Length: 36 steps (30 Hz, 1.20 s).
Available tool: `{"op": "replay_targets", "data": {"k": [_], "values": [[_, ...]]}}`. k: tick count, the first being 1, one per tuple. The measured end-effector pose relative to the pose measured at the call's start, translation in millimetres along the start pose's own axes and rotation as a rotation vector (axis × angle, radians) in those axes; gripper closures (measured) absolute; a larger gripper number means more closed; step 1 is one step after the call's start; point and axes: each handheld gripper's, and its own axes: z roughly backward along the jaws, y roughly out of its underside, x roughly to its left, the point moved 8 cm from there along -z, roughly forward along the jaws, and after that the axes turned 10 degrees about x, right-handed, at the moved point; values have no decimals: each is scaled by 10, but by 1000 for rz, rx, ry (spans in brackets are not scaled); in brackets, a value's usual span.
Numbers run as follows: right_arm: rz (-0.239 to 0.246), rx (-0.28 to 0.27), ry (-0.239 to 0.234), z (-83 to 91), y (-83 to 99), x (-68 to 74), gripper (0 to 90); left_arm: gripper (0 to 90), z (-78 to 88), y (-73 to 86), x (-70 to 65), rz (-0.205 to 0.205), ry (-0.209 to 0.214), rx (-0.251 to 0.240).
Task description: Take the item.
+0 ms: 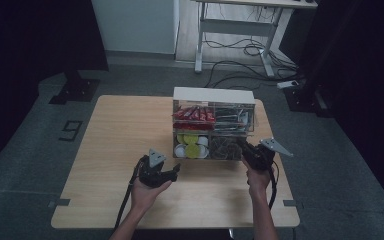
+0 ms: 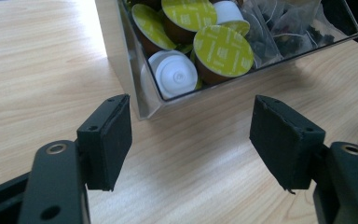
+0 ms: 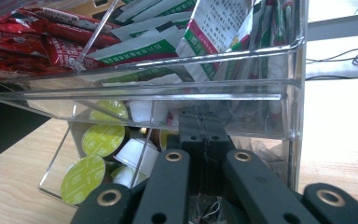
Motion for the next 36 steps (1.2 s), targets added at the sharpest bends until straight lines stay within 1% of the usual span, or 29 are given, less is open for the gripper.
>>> {"op": "replay_targets", "data": {"k": [9,10,11,14,20,24,29,36], "values": [[-1,-1,-4,2,-3,-3,893,302,-97,-91,-72,-11,8,1],[-1,-1,-4,2,-2,-3,893,301,-112,-107,-106,-1,37,-1],[-1,0,-5,2,-2,-3,893,301,-123,-115,-116,-3,38,-2],[-1,-2,-5,2,-2,-3,893,301,-159,-130,-131,-10,37,4],[1,-2,-1,2,-2,-1,893,312,-214,-155,-139,-11,29,12],[1,-1,-2,2,-1,-1,893,323,-268,-186,-173,-19,18,12],[3,-1,-3,2,-2,-3,893,326,-318,-233,-217,-27,18,15],[2,1,-3,6,-2,-10,893,326,-373,-291,-233,-22,11,21]]}}
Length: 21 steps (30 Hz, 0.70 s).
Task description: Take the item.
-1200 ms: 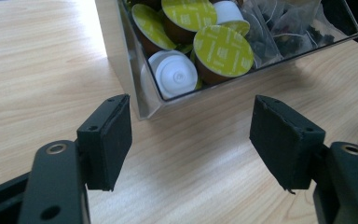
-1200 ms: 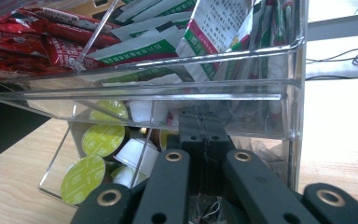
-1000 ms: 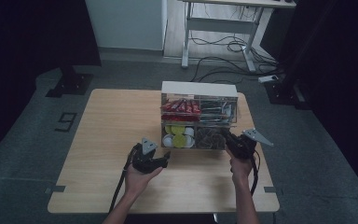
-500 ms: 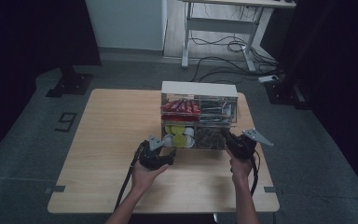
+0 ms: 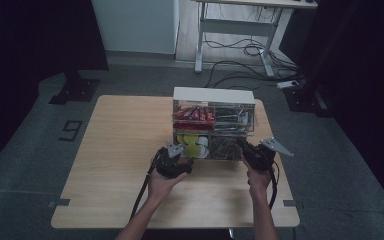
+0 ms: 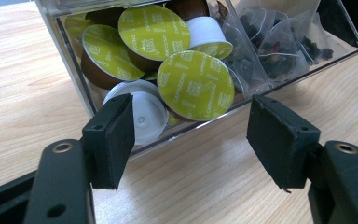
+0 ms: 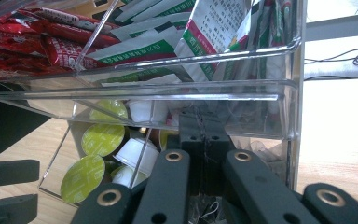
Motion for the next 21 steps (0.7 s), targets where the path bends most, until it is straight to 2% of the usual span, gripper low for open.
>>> {"op": "replay_targets", "data": {"k": [17,21], "values": [[-7,5,-11,10,1,-18,893,331,-173,-117,-98,4,-17,8],[-8,7,-12,12,1,-22,892,331,-238,-136,-102,10,-38,12]]}}
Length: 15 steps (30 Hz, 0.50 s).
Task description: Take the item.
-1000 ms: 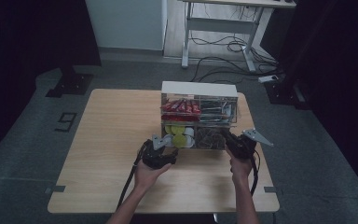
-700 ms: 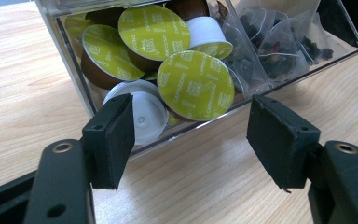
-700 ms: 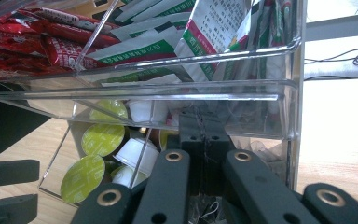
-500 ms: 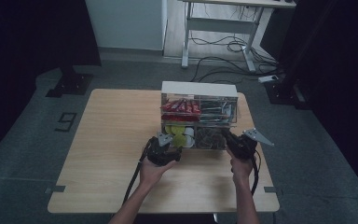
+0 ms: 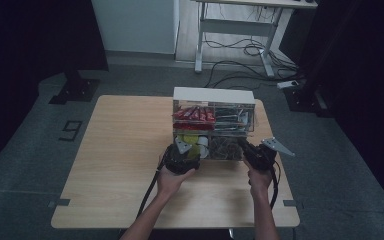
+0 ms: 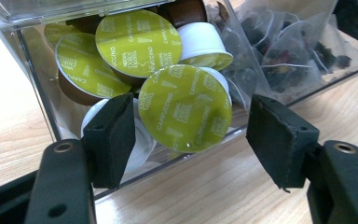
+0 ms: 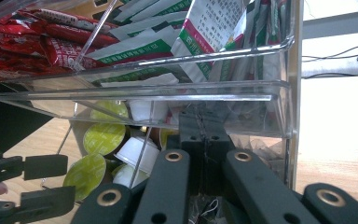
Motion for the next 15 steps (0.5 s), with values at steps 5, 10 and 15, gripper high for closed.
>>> {"op": "replay_targets", "data": {"k": [5,10,15], "values": [[-2,0,-2,5,-2,-12,893,331,-35,-33,7,13,-12,-5],[-3,0,-2,7,-1,-14,892,333,-65,-51,37,19,-38,-13],[-6,-2,1,12,-2,-36,892,331,-113,-48,48,39,-17,1]]}}
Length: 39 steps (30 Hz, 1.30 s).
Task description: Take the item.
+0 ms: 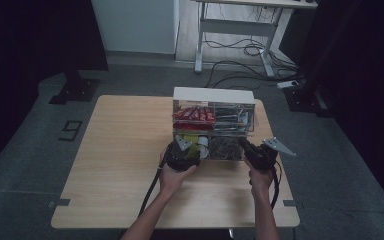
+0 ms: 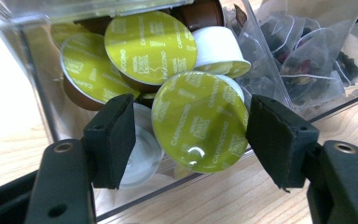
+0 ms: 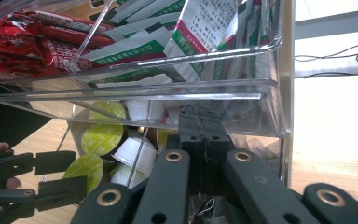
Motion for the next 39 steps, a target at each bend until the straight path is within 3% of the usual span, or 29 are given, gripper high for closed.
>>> {"op": "replay_targets", "data": {"k": [10,15,21,27,30,36,39], "values": [[-1,-1,2,2,2,-5,892,316,-58,-9,-75,-21,-2,5],[-1,2,8,-17,14,-5,892,353,-69,2,-92,-38,-51,5],[0,2,7,-18,14,-5,892,388,-49,9,-67,-31,-28,-3],[-1,3,6,-14,14,-11,892,390,78,10,-13,-9,-13,-41],[0,3,7,-14,14,-11,892,390,167,-4,8,-14,-12,-62],[1,8,12,-17,23,-17,891,390,355,-20,35,-12,29,-105],[2,9,13,-19,28,-23,892,390,417,-14,53,-17,25,-117]]}}
